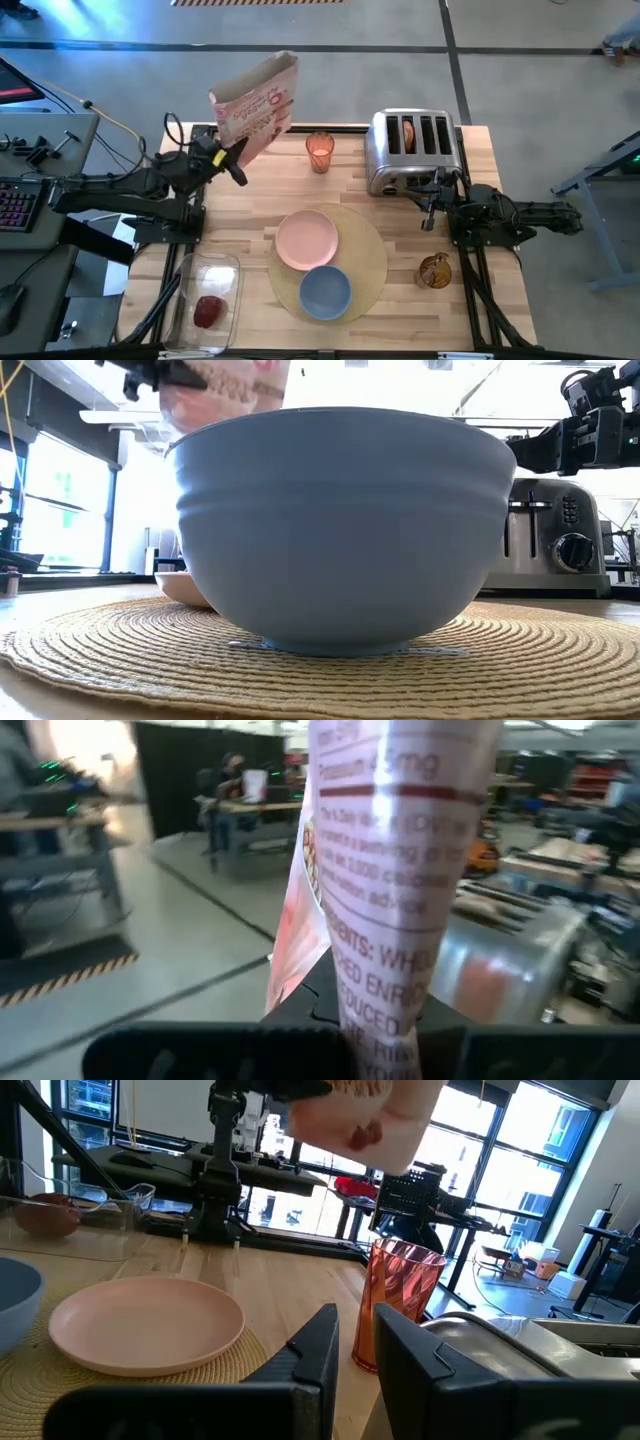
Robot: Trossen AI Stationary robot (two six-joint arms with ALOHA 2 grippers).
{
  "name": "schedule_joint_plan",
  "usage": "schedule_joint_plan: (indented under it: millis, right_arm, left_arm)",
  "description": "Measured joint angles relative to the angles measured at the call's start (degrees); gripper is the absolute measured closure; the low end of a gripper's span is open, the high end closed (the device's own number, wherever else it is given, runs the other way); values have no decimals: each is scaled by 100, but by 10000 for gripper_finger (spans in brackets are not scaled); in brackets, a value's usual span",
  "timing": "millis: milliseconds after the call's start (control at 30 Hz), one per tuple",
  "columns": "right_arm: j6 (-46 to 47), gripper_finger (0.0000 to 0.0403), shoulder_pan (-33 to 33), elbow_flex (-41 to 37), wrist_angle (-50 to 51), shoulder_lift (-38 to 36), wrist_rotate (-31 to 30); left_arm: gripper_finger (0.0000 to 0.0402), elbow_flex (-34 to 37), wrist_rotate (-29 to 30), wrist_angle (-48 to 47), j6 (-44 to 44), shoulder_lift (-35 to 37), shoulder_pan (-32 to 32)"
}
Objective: Arrange a breakfast setting
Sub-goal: Pour the cereal into the blue bowl
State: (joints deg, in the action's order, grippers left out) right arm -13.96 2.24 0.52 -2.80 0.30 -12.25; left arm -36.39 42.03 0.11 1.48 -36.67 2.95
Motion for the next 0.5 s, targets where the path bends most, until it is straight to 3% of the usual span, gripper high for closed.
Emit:
schedule_joint_plan:
  millis: [200, 500]
  right_arm:
    - [0, 350, 0, -1, -1, 0, -2]
    - [-2, 350, -2, -1, -1, 0, 0]
  left_arm:
    - [401, -604, -1035, -626, -550, -120, -1]
    - [401, -1408, -1903, -1551, -1376, -776, -18]
